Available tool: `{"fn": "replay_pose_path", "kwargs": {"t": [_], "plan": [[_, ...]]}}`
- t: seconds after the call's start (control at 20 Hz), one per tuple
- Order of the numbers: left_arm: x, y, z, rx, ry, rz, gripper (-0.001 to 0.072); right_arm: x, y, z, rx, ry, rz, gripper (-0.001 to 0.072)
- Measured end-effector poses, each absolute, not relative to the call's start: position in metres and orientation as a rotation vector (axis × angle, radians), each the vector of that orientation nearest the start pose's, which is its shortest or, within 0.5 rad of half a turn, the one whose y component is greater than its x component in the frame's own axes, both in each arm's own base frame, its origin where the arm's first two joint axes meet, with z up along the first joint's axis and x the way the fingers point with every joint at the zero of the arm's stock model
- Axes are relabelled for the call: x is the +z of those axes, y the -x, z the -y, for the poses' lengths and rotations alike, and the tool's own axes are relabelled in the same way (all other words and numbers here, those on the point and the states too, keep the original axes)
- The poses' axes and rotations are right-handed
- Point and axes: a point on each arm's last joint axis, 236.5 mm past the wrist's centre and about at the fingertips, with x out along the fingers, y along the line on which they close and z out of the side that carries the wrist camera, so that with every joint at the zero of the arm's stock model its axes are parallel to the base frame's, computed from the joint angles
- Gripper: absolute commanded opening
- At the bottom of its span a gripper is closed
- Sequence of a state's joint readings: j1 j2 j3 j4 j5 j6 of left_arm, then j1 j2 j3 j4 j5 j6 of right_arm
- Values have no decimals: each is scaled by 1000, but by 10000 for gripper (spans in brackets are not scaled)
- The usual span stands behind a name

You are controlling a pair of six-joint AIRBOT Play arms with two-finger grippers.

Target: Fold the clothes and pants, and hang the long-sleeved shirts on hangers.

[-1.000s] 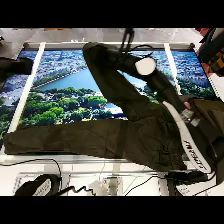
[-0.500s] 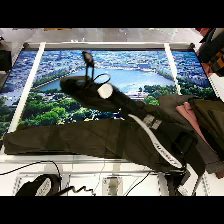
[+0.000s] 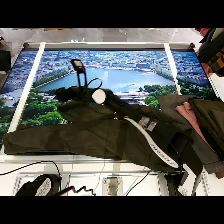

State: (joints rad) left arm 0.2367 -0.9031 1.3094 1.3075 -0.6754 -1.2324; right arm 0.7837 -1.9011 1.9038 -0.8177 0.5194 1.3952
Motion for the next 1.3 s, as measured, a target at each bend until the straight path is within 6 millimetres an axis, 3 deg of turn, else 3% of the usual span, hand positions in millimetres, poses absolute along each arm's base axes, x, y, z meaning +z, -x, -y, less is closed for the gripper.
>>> {"fn": "replay_pose_path", "kwargs": {"t": [0.15, 0.25, 0.5, 0.65, 0.75, 0.85, 1.0, 1.3], "plan": [[288, -421, -61, 42, -58, -342, 625, 103, -456, -480, 918, -293, -737, 443], [253, -428, -59, 19, -37, -455, 625, 90, -476, -435, 869, -253, -808, 399], [127, -444, -38, -89, 15, -837, 660, 57, -512, -300, 718, -227, -1018, 383], [60, -457, -17, -151, 26, -990, 653, 45, -516, -234, 647, -254, -1119, 383], [26, -469, -6, -168, 32, -1034, 652, 43, -520, -197, 602, -280, -1149, 370], [-3, -480, 2, -173, 42, -1066, 646, 48, -522, -165, 566, -295, -1151, 371], [-36, -493, 11, -181, 49, -1100, 647, 72, -524, -119, 521, -297, -1109, 371], [-74, -506, 42, -242, 59, -1143, 648, 138, -511, -48, 422, -268, -986, 370]]}}
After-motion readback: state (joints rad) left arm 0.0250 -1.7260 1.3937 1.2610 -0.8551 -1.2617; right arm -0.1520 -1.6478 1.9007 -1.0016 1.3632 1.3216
